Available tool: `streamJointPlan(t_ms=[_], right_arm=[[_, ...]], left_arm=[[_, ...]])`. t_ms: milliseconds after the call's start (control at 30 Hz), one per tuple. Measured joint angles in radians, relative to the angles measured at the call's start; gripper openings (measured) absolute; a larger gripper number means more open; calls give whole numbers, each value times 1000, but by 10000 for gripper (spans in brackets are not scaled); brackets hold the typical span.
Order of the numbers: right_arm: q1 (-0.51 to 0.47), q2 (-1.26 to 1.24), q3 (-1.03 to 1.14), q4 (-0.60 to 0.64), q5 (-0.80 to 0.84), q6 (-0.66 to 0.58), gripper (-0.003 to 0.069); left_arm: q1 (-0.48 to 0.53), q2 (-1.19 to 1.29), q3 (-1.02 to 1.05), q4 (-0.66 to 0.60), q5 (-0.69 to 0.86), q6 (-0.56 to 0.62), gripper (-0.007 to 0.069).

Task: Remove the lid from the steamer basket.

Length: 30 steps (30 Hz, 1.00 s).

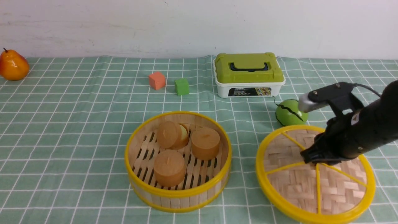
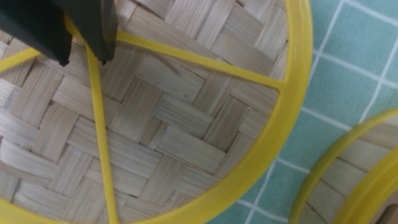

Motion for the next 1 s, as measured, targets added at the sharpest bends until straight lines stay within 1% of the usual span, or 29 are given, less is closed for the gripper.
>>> streamJointPlan(t_ms=[133, 200, 267, 300, 333, 433, 500, 533, 600, 633, 733, 867, 933, 1000], right_arm=[[0, 62, 1, 10, -63, 0, 88], [0, 85, 2, 11, -78, 0, 108], [0, 99, 2, 11, -81, 0, 148], [0, 100, -1, 11, -79, 0, 196], [0, 95, -8, 11, -69, 2, 229], [0, 52, -40, 12, -15, 12, 300], [0, -37, -61, 14, 26, 13, 321], [0, -80, -65, 14, 30, 13, 319], [0, -152, -67, 14, 37, 13, 307], [0, -253, -69, 10, 49, 13, 272], [0, -438, -68, -6, 93, 13, 167], [0, -662, -2, -9, 150, 15, 16], [0, -759, 59, -9, 168, 27, -14], [0, -833, 119, -9, 173, 42, -22]], left_arm=[[0, 0, 0, 0, 0, 0, 239], [0, 0, 0, 0, 0, 0, 239], [0, 0, 0, 0, 0, 0, 239], [0, 0, 0, 0, 0, 0, 239], [0, 0, 0, 0, 0, 0, 239], [0, 0, 0, 0, 0, 0, 239], [0, 0, 0, 0, 0, 0, 239], [0, 0, 0, 0, 0, 0, 239], [0, 0, 0, 0, 0, 0, 239], [0, 0, 0, 0, 0, 0, 239], [0, 0, 0, 0, 0, 0, 239], [0, 0, 0, 0, 0, 0, 239], [0, 0, 0, 0, 0, 0, 239], [0, 0, 0, 0, 0, 0, 239]])
